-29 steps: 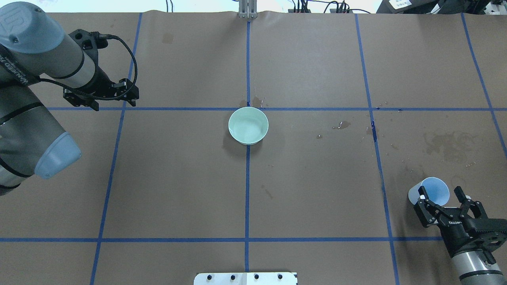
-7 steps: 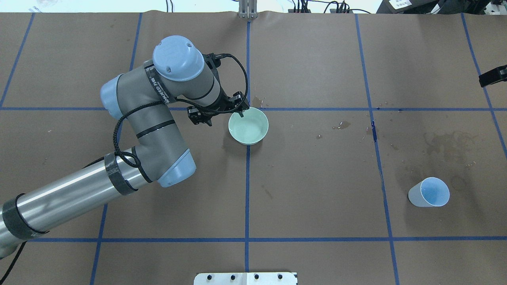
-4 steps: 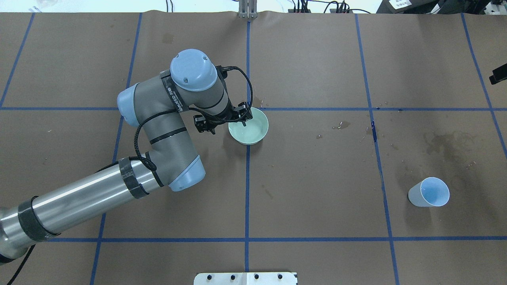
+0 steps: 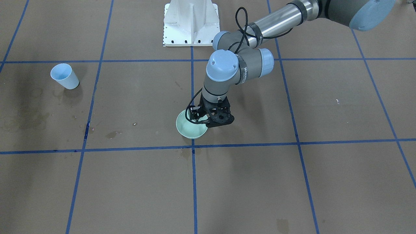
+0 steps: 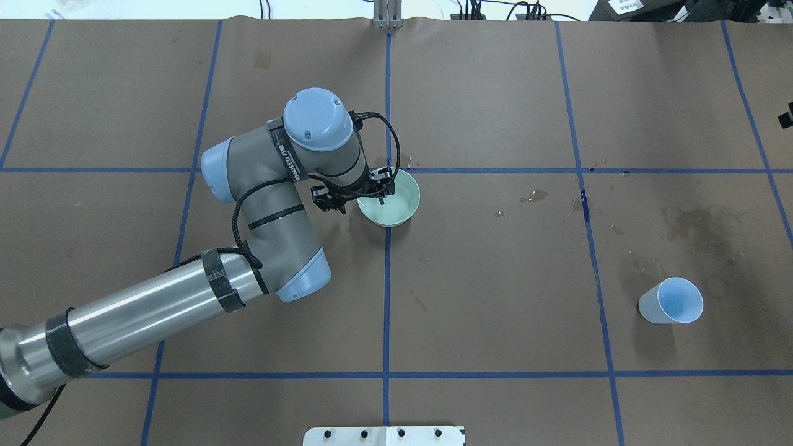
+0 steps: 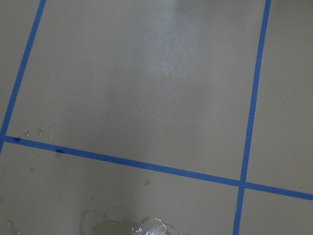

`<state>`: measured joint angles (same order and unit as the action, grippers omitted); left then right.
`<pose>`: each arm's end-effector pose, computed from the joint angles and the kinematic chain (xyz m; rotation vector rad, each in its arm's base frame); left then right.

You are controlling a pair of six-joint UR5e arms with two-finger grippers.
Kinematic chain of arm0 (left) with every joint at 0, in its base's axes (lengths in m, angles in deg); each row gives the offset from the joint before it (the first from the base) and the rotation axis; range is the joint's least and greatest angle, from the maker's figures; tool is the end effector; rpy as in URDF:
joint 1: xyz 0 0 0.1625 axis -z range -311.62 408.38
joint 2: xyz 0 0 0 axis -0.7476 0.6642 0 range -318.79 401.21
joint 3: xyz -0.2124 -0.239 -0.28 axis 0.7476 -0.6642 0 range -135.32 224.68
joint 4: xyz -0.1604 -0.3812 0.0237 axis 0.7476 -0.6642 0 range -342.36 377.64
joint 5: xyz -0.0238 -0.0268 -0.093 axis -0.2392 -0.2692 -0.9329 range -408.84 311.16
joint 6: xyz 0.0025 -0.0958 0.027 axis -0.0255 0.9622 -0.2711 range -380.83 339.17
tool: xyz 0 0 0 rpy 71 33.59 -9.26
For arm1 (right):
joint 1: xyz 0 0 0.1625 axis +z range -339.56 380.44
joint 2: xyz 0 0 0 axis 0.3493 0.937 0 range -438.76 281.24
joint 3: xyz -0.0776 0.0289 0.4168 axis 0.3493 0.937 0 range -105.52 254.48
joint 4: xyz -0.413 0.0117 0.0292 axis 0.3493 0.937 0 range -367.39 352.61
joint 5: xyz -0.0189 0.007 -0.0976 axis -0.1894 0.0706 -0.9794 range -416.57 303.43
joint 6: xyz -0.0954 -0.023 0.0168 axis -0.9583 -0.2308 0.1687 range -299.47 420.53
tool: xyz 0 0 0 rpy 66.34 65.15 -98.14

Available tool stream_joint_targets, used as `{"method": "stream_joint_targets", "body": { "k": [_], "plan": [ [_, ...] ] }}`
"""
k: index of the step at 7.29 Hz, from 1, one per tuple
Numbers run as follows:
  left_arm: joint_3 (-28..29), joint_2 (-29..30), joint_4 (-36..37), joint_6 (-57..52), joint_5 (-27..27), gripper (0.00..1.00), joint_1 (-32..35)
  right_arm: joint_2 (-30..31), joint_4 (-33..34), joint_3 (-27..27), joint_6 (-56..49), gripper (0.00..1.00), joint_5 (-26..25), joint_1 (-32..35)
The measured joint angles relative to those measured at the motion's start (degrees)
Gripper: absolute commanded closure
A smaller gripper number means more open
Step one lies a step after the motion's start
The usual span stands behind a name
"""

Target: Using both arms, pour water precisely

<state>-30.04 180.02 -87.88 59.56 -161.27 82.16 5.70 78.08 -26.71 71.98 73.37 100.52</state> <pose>0.5968 -0.5138 0.2109 -0.0290 0.9217 -0.2240 -0.0241 -0.5410 0.5075 0.2220 -0.7427 -0.1040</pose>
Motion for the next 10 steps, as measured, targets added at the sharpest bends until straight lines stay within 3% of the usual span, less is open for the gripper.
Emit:
{"method": "stream_joint_targets", "body": {
  "k": [1, 6, 8, 10],
  "plan": [
    [0.2, 0.0, 0.0, 0.0, 0.0, 1.0, 0.0, 0.0, 0.0, 0.1, 0.0, 0.01, 0.3, 0.2],
    [-1.4, 0.1, 0.5, -0.2, -2.0, 1.0, 2.4, 0.0, 0.1, 1.6, -2.0, 0.01, 2.8, 2.2],
    [-3.9, -1.1, 0.6, -1.5, -9.4, 1.0, 8.7, 1.0, 0.1, 2.4, -4.4, 0.01, 4.0, 3.8],
    [-10.1, -9.3, 0.7, -8.2, -15.6, 1.0, 15.2, 3.6, 0.2, 2.5, -7.6, 0.01, 4.7, 5.7]
  ]
}}
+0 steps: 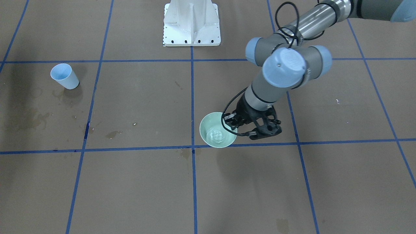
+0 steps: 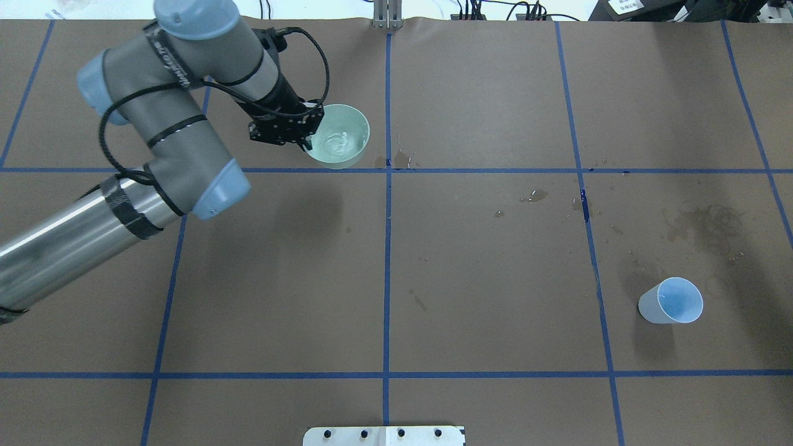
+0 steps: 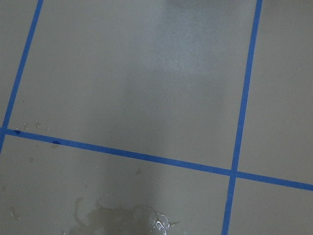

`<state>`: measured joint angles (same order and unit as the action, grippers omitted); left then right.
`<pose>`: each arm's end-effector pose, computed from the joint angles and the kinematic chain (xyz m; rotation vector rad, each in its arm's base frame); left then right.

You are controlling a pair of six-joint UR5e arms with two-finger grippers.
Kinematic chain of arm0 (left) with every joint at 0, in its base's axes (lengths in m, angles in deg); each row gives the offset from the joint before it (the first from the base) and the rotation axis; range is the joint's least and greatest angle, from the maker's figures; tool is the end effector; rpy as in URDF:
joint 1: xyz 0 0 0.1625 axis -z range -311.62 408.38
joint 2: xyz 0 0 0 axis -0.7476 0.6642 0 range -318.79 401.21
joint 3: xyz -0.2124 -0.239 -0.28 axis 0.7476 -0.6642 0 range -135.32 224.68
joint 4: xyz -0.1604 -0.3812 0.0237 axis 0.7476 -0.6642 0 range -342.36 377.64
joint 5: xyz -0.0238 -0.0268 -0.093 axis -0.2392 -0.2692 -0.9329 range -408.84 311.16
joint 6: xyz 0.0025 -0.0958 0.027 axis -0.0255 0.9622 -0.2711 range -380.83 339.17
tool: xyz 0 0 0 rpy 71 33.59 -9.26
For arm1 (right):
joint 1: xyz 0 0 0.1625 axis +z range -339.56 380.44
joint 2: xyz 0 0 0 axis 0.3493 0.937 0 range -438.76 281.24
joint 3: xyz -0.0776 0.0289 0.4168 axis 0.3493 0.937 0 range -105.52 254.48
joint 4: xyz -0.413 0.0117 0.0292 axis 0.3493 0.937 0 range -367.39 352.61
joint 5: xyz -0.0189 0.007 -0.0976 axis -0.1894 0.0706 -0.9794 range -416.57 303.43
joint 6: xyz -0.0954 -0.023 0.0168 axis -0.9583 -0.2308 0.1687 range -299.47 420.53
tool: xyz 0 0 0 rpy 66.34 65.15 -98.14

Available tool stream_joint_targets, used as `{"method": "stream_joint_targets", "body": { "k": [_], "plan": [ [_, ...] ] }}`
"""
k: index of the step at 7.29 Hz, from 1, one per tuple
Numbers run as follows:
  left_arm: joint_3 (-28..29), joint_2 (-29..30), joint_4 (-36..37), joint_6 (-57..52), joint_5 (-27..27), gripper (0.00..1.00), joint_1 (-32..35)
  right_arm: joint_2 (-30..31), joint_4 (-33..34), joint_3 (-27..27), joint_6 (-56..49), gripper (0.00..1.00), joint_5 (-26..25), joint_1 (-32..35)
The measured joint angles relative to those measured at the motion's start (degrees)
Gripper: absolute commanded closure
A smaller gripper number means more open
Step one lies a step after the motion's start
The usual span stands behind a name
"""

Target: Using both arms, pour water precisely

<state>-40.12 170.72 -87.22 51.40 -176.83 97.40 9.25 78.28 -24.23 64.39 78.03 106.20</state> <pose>0.4172 -0.5900 0.2453 -0.0642 1.0296 -0.2119 0.0252 -0.5180 0.5569 0.1938 -0.7895 -0.1084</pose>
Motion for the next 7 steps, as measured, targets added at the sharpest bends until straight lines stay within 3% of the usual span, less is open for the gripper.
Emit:
{"method": "stream_joint_targets", "body": {
  "k": [4, 7],
  "plan": [
    [-11.6, -23.0, -0.5, -19.1, -4.9, 1.0, 8.9, 4.6, 1.0, 0.1, -3.2, 0.0, -0.1, 1.9],
    [-13.8, -34.8, -4.6, -26.2, -4.9, 1.0, 10.2, 4.4, 2.0, 0.3, -3.3, 0.01, -0.5, 1.9]
  ]
}}
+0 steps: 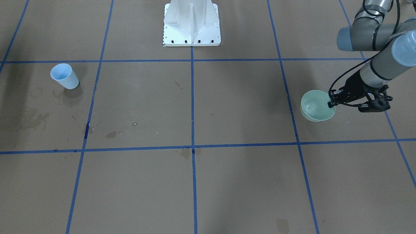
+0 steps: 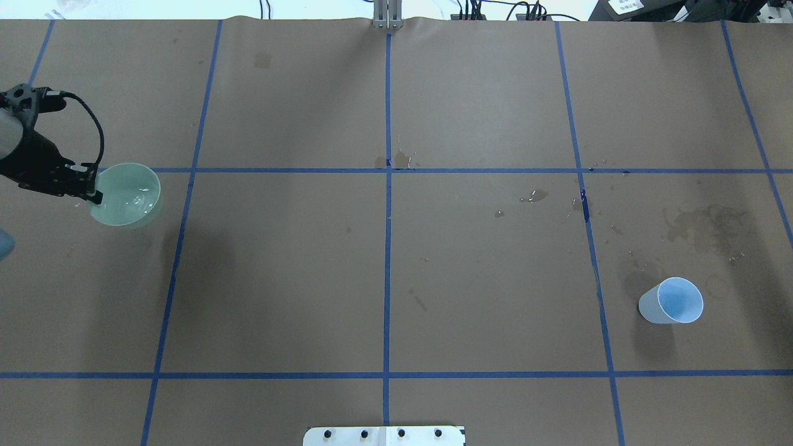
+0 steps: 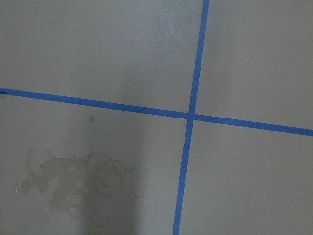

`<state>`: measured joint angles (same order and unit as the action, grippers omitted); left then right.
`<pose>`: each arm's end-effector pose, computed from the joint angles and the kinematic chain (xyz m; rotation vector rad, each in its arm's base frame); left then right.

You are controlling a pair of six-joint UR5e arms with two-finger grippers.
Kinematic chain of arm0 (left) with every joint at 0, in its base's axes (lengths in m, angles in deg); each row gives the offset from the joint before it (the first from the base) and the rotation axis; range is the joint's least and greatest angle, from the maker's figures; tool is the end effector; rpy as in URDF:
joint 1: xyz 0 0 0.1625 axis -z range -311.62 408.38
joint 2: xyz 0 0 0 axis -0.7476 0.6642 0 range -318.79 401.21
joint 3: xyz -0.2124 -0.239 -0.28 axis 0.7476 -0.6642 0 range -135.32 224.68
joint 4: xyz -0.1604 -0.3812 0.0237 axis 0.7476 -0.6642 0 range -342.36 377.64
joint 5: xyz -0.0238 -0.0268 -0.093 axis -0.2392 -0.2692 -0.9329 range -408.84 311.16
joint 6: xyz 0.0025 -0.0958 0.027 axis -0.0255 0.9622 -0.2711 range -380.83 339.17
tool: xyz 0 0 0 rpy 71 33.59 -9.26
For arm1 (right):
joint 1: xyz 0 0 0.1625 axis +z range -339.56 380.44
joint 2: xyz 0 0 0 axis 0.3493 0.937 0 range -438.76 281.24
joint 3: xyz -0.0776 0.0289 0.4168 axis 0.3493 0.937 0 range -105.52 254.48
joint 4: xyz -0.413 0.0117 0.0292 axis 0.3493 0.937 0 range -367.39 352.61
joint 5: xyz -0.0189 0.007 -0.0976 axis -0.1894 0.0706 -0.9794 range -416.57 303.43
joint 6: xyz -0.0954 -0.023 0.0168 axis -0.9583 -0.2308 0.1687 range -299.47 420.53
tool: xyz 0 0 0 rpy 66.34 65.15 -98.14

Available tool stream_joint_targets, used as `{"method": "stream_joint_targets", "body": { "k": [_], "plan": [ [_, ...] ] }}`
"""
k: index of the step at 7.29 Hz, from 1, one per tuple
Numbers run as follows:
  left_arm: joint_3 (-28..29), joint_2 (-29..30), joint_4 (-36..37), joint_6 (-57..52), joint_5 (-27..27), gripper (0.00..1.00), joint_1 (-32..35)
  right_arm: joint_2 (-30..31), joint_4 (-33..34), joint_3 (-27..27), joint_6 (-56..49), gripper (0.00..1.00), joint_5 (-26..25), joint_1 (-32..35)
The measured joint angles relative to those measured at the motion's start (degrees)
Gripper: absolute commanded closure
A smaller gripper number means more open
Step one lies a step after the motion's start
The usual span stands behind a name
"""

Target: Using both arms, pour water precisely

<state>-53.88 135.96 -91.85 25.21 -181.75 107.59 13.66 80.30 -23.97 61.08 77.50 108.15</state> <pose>0.2203 -0.4976 0.5032 -0.0253 0.9073 -0.0332 0.0448 -0.4832 0.6021 0.1194 -0.7710 -0.0849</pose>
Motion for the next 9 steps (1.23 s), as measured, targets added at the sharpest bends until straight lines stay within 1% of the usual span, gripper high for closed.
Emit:
{"method": "stream_joint_targets", "body": {
  "k": [2, 3, 6, 9],
  "plan": [
    [0.5, -5.3, -4.2, -3.0, 0.0, 1.0, 0.6, -0.1, 0.1, 0.0, 0.3, 0.01, -0.1, 0.0],
    [1.3, -6.7, -5.0, -5.0, 0.1, 1.0, 1.2, -0.1, 0.1, -0.1, 0.5, 0.0, 0.0, -0.1],
    [4.2, -7.5, -5.5, -7.4, 0.2, 1.0, 2.5, -0.1, 0.0, -0.2, 0.8, 0.0, 0.1, -0.1],
    [4.3, -7.4, -5.5, -6.8, 0.2, 1.0, 2.6, -0.1, 0.0, -0.2, 0.8, 0.0, 0.0, -0.1]
  ]
}}
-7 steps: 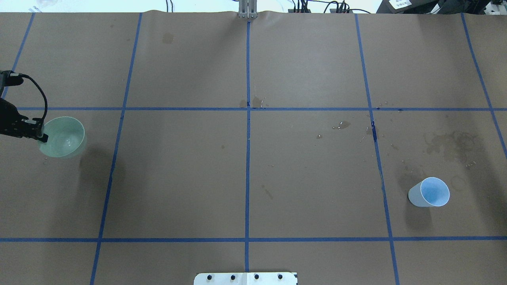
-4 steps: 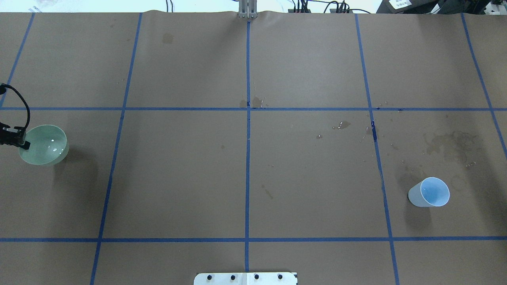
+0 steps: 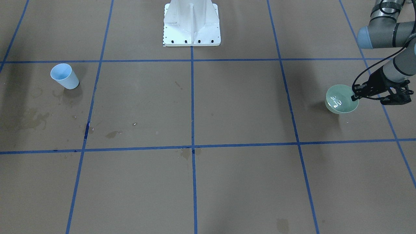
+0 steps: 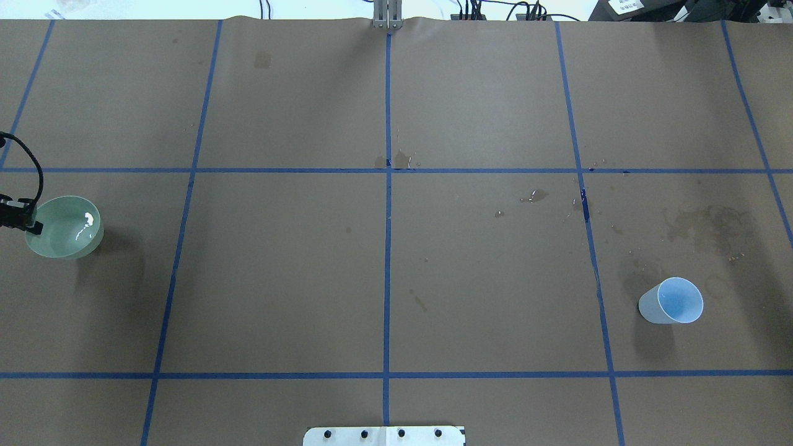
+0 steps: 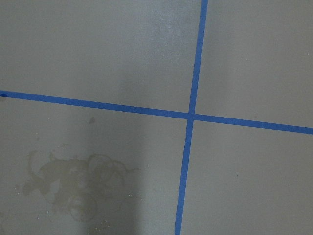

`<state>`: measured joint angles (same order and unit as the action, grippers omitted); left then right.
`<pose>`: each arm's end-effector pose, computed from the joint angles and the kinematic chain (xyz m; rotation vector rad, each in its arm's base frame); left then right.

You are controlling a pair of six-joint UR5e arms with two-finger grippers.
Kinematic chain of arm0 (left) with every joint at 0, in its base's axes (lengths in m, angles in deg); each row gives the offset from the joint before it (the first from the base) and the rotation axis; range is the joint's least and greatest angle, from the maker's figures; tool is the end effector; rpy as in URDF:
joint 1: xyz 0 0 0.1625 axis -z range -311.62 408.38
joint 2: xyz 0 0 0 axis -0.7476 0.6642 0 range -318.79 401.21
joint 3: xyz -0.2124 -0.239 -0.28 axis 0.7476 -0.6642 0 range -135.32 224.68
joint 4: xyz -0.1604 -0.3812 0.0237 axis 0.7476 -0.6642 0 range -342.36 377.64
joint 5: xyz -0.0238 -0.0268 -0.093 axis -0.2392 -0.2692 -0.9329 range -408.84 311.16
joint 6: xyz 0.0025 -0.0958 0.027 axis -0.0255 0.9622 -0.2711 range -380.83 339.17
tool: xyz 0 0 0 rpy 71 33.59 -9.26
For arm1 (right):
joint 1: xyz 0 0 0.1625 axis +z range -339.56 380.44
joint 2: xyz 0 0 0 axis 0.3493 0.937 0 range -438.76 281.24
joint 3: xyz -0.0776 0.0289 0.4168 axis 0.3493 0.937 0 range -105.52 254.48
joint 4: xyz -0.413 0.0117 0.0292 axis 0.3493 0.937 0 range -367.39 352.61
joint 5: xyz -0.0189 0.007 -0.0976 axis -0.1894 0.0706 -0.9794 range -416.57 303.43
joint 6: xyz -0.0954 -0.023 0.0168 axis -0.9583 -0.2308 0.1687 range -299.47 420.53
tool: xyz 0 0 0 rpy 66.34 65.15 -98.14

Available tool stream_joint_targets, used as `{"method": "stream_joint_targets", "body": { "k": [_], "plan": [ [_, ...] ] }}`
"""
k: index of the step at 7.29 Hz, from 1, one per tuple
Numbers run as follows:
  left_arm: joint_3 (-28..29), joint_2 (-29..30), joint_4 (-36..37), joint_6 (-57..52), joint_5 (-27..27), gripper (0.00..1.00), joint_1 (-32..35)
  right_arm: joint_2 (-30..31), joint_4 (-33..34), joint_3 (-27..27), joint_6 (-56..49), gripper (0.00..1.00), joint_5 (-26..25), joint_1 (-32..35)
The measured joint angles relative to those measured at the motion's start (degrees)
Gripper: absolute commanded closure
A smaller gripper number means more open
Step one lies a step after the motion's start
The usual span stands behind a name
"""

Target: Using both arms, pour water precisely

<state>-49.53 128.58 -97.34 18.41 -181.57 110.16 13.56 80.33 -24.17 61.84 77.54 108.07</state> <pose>0.1759 -0.4668 0.5972 -0.0393 0.8530 -0.0076 0.0441 -0.4840 0.5996 0.1181 -0.7725 -0.0755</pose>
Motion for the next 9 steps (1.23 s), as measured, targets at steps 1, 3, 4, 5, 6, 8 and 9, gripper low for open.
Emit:
{"method": "stream_joint_targets", "body": {
  "k": [1, 3, 4, 5, 6, 8, 9],
  "plan": [
    [-0.6, -0.5, 0.0, 0.1, -0.1, 1.0, 0.1, 0.0, 0.0, 0.1, 0.0, 0.0, 0.0, 0.0],
    [-2.6, -3.4, -0.8, 0.0, -0.4, 1.0, 0.1, 0.0, 0.0, 0.1, 0.0, 0.0, -0.1, 0.0],
    [-3.1, -5.9, -3.0, 0.0, -0.4, 1.0, 0.2, 0.0, 0.0, 0.1, 0.0, 0.0, -0.1, 0.0],
    [-3.3, -8.1, -5.6, 0.2, -0.4, 1.0, 0.1, 0.0, 0.0, 0.0, 0.0, 0.0, -0.2, 0.0],
    [-3.4, -9.0, -6.9, 0.3, -0.4, 1.0, 0.0, 0.0, 0.0, 0.0, 0.0, 0.01, -0.2, 0.0],
    [-2.8, -8.5, -7.3, 0.4, -0.5, 0.68, -0.2, 0.0, 0.0, 0.0, 0.0, 0.0, -0.2, 0.0],
    [-2.1, -8.2, -7.5, 0.3, -0.4, 0.64, -0.2, -0.1, 0.0, 0.0, 0.0, 0.0, -0.2, 0.0]
  ]
}}
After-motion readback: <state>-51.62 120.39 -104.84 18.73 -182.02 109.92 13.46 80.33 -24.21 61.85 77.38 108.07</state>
